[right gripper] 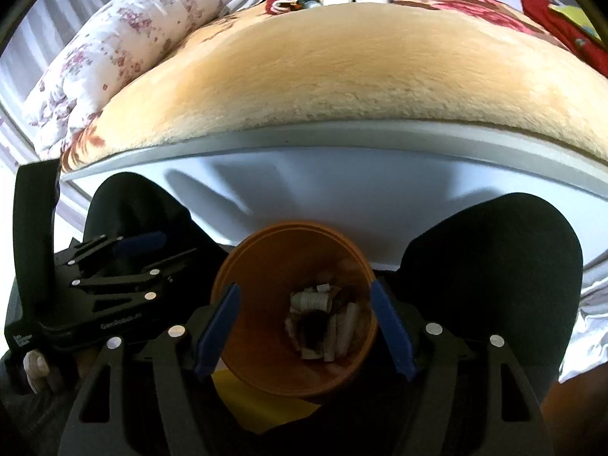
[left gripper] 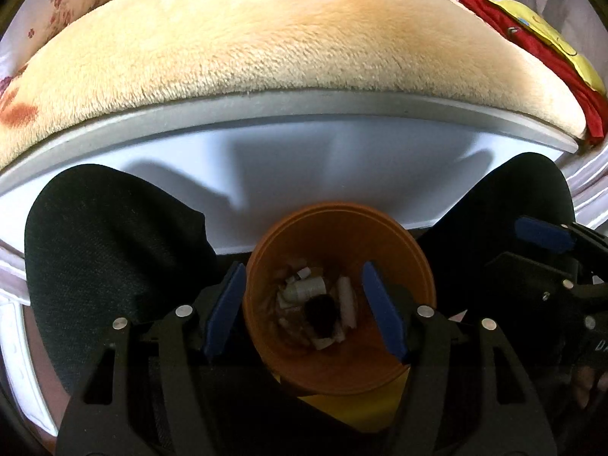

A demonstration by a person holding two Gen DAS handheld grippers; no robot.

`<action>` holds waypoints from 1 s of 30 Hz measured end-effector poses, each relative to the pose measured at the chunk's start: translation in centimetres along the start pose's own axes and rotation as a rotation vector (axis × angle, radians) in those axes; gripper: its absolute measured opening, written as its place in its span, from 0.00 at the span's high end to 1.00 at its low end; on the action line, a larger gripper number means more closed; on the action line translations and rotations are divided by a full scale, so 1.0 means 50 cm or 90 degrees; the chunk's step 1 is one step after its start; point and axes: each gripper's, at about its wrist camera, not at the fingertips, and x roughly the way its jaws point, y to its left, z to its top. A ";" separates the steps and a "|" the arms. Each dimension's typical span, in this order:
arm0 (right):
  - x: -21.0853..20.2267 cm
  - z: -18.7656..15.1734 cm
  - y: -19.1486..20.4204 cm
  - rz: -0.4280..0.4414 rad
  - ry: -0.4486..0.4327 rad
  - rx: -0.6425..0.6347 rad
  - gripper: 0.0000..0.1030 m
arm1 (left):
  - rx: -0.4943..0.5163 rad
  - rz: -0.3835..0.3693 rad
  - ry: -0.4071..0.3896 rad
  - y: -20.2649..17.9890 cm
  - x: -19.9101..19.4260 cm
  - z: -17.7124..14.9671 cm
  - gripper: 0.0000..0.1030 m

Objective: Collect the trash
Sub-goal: 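Lower both grippers into the orange bin and open them, then grasp the blue nasal-spray box with the right gripper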

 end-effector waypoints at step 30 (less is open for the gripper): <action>0.070 0.752 -0.177 -0.027 -0.123 0.226 0.23 | -0.035 0.006 -0.213 0.059 -0.145 0.260 0.28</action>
